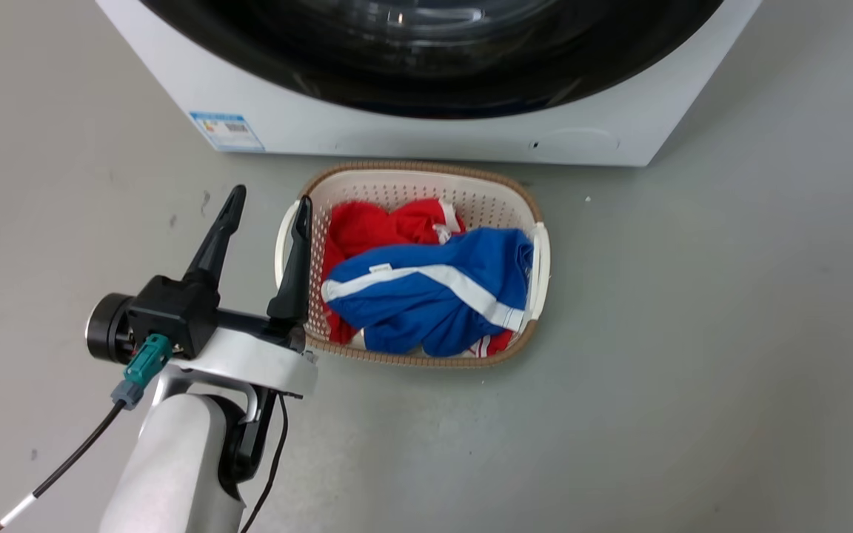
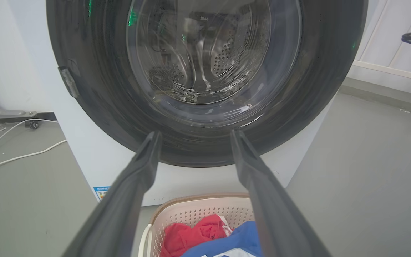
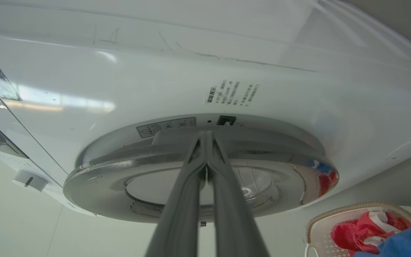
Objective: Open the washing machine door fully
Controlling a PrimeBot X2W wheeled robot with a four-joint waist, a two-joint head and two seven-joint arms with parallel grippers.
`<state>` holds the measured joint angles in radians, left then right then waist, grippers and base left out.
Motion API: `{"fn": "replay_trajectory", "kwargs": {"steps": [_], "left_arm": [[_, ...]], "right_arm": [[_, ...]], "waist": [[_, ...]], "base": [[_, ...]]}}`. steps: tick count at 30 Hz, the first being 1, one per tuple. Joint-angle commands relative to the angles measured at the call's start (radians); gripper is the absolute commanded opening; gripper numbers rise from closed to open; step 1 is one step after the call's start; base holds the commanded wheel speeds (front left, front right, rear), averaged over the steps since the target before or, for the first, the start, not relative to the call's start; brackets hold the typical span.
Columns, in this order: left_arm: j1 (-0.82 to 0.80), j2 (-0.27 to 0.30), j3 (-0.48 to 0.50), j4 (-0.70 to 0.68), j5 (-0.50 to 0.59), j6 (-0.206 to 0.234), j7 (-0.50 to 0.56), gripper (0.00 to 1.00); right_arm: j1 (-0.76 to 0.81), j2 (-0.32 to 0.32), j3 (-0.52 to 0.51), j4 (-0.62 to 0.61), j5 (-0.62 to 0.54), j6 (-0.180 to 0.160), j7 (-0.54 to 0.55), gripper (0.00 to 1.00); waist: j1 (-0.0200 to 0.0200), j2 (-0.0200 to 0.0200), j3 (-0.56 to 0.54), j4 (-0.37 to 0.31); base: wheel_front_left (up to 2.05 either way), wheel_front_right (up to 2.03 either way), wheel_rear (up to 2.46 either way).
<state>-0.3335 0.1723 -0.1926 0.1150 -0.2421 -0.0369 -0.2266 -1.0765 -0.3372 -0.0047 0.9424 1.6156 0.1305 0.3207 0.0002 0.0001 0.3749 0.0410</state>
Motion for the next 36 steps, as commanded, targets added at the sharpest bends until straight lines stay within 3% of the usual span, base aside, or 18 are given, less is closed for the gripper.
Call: {"fn": "replay_trajectory", "kwargs": {"steps": [1,9,17,26,36], "left_arm": [[-0.021,0.003,-0.002,-0.006,-0.001,-0.004,-0.005,1.0],[-0.053,0.009,-0.011,-0.03,-0.001,-0.006,-0.004,1.0],[-0.065,0.017,-0.014,-0.028,-0.002,-0.001,-0.01,1.0],[-0.075,0.02,-0.02,-0.019,-0.006,-0.001,-0.017,1.0],[-0.047,0.009,-0.035,0.015,-0.008,0.004,-0.024,1.0]], "right_arm": [[-0.063,-0.002,0.024,0.028,-0.016,0.0,0.026,0.0],[-0.295,0.011,0.127,0.136,-0.114,0.0,0.078,0.0],[-0.399,0.05,0.193,0.202,-0.185,0.0,0.11,0.0],[-0.427,0.081,0.226,0.212,-0.204,0.002,0.201,0.0],[-0.316,0.077,0.253,0.192,-0.201,0.002,0.345,0.0]], "waist": [[-0.0002,-0.0001,0.034,0.012],[-0.0002,-0.0001,0.098,0.024],[-0.0002,-0.0001,0.129,0.025],[-0.0002,-0.0001,0.142,0.024],[-0.0002,-0.0001,0.074,0.022]], "base": [[0.0,0.0,0.0],[0.0,0.0,0.0],[0.0,0.0,0.0],[0.0,0.0,0.0],[0.0,0.0,0.0]]}}
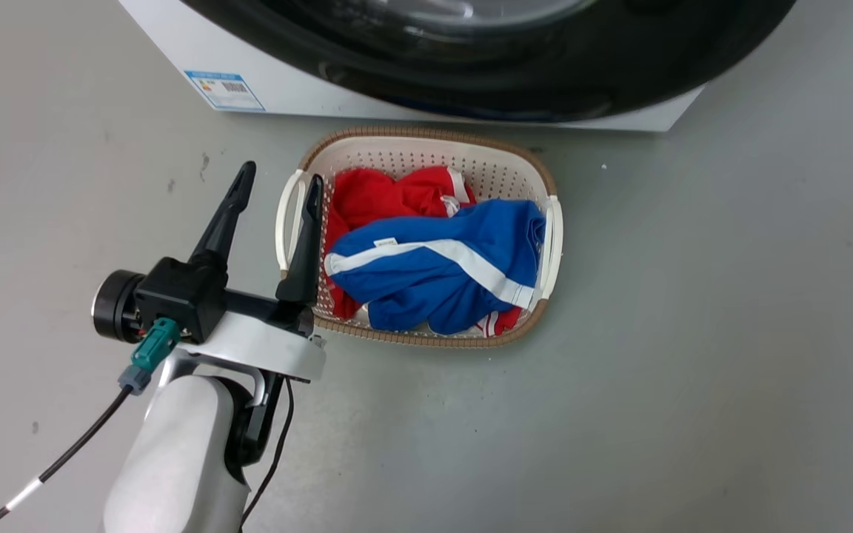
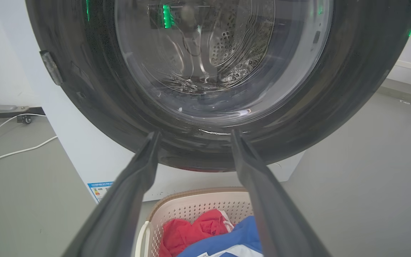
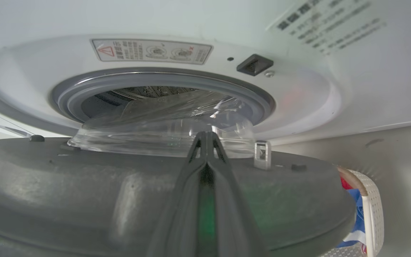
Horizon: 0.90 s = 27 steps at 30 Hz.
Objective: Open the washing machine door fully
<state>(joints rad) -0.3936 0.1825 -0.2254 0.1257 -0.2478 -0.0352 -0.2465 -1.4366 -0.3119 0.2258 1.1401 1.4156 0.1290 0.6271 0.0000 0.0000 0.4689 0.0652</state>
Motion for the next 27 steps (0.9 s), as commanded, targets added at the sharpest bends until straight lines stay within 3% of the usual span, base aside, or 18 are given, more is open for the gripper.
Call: {"fn": "replay_trajectory", "kwargs": {"steps": [1,6,18,27], "left_arm": [[0.018,-0.001,-0.003,0.009,-0.004,0.003,-0.006,1.0],[0.042,-0.004,-0.01,0.029,-0.01,0.007,-0.007,1.0],[0.113,-0.013,-0.041,0.075,-0.018,0.007,-0.007,1.0],[0.169,-0.012,-0.064,0.099,-0.027,0.009,0.004,1.0]], "right_arm": [[0.058,0.055,0.023,-0.006,0.005,0.003,0.056,0.0],[0.119,0.03,0.034,-0.025,0.004,0.003,0.123,0.0],[0.304,0.058,0.063,-0.123,0.022,0.003,0.269,0.0],[0.5,0.087,0.073,-0.279,0.043,0.003,0.337,0.0]], "waist": [[0.0,0.0,-0.031,-0.005],[0.0,0.0,-0.083,-0.012],[0.0,0.0,-0.205,-0.016],[0.0,0.0,-0.298,0.007]], "base": [[0.0,0.0,0.0],[0.0,0.0,0.0],[0.0,0.0,0.0],[0.0,0.0,0.0]]}}
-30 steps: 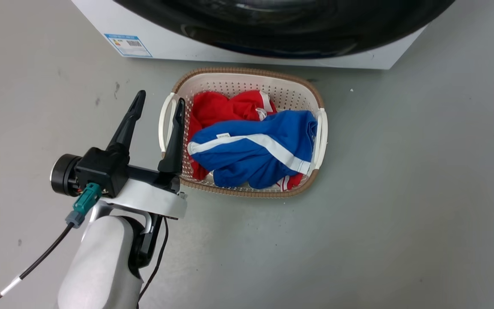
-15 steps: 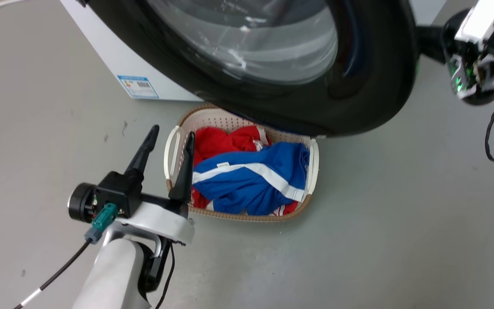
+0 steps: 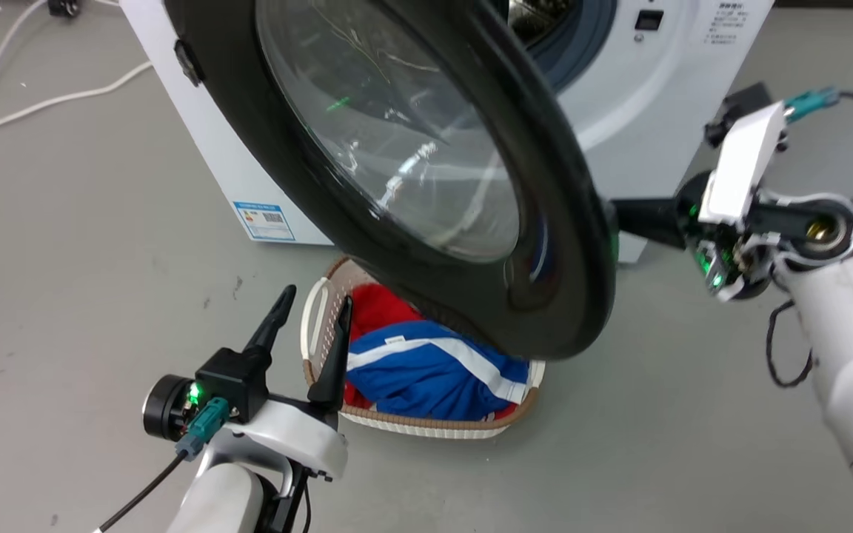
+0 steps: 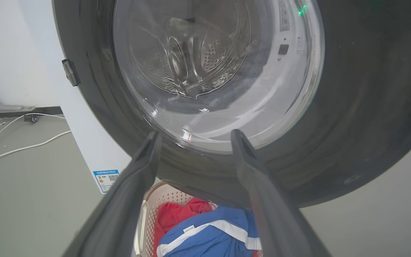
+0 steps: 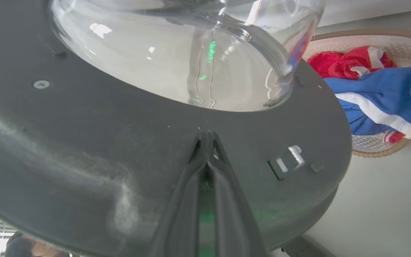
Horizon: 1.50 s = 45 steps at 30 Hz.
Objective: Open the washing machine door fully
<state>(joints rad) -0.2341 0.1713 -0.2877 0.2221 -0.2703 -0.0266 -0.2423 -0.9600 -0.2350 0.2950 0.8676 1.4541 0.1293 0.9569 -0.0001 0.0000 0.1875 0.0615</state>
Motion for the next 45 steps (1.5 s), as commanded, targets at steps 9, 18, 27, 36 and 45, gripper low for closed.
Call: {"fn": "replay_trajectory", "kwargs": {"steps": [9,18,27,36,45], "left_arm": [[0.058,-0.005,-0.025,0.017,-0.01,0.006,0.007,1.0],[0.095,0.003,-0.036,0.007,-0.017,0.017,0.017,1.0],[0.119,0.013,-0.033,-0.001,-0.027,0.031,0.023,1.0],[0.146,0.036,-0.014,-0.017,-0.046,0.053,0.033,1.0],[0.171,0.06,0.01,-0.032,-0.06,0.073,0.038,1.0]], "right_arm": [[0.227,0.052,0.023,-0.196,0.0,0.003,0.015,0.0],[0.407,0.115,0.041,-0.375,-0.029,0.003,-0.024,0.0],[0.522,0.152,-0.029,-0.473,-0.068,0.003,-0.184,0.0],[0.688,0.125,-0.166,-0.624,-0.273,0.003,-0.571,0.0],[0.859,0.053,-0.213,-0.74,-0.599,0.003,-0.816,0.38]], "waist": [[0.0001,0.0,-0.1,0.051],[0.0001,0.0,-0.136,0.075],[0.0001,0.0,-0.162,0.075],[0.0001,0.0,-0.193,0.022],[0.0001,0.0,-0.207,-0.028]], "base": [[0.0,0.0,0.0],[0.0,0.0,0.0],[0.0,0.0,0.0],[0.0,0.0,0.0],[0.0,0.0,0.0]]}}
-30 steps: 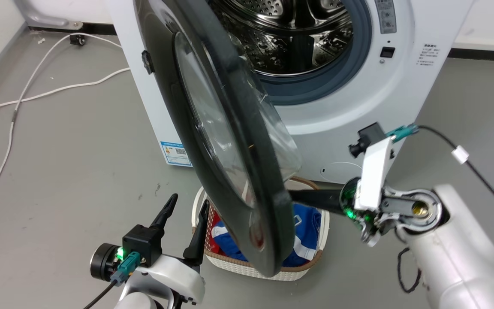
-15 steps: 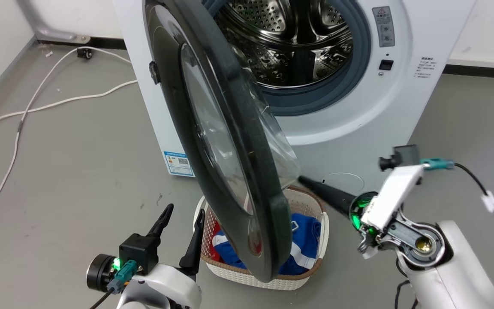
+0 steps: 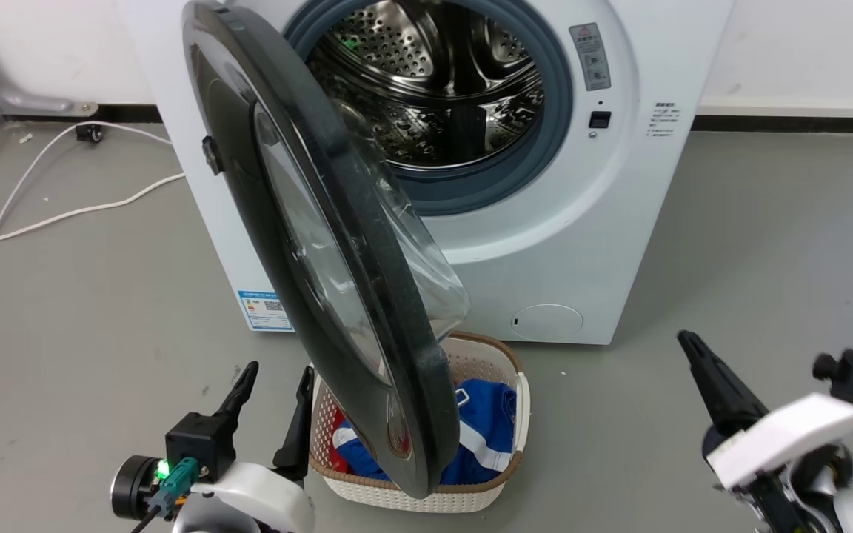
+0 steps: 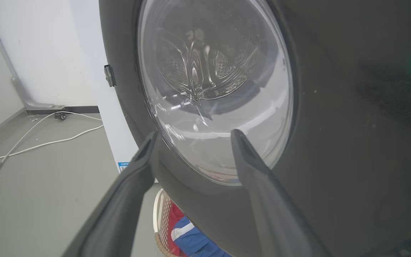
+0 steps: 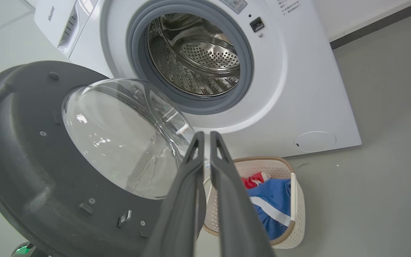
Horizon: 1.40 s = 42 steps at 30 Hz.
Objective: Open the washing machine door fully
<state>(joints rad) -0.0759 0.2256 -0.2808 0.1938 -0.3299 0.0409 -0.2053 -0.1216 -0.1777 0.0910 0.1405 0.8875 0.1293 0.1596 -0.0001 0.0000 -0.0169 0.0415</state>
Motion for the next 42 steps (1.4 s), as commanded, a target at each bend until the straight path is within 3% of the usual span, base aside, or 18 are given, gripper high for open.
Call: {"fn": "replay_trajectory", "kwargs": {"steps": [1,2,13,19,41,42], "left_arm": [[0.014,0.008,0.006,-0.005,-0.002,0.009,0.002,1.0],[0.016,0.01,0.008,-0.006,-0.004,0.013,0.003,1.0],[0.031,0.032,0.023,-0.023,-0.011,0.035,0.014,1.0],[0.043,0.039,0.018,-0.031,-0.015,0.039,0.019,1.0],[0.047,0.048,0.015,-0.042,-0.031,0.066,0.04,1.0],[0.045,0.046,0.015,-0.04,-0.039,0.061,0.046,0.5]], "right_arm": [[0.04,-0.009,-0.017,-0.023,-0.075,0.003,-0.038,0.8],[0.06,-0.008,-0.028,-0.032,-0.116,0.003,-0.056,1.0],[0.19,0.058,-0.179,-0.215,-0.565,0.002,-0.17,1.0],[0.242,0.089,-0.177,-0.283,-0.737,0.001,-0.162,1.0],[0.282,0.128,-0.15,-0.278,-0.74,0.001,-0.137,1.0],[0.282,0.128,-0.15,-0.279,-0.74,0.001,-0.137,1.0]], "waist": [[0.0001,0.0,-0.004,-0.013],[0.0001,0.0,-0.005,-0.019],[0.0001,0.0,-0.014,-0.058],[0.0001,0.0,-0.025,-0.065],[0.0001,0.0,-0.031,-0.069],[0.0001,0.0,-0.029,-0.069]], "base": [[0.0,0.0,0.0],[0.0,0.0,0.0],[0.0,0.0,0.0],[0.0,0.0,0.0],[0.0,0.0,0.0],[0.0,0.0,0.0]]}}
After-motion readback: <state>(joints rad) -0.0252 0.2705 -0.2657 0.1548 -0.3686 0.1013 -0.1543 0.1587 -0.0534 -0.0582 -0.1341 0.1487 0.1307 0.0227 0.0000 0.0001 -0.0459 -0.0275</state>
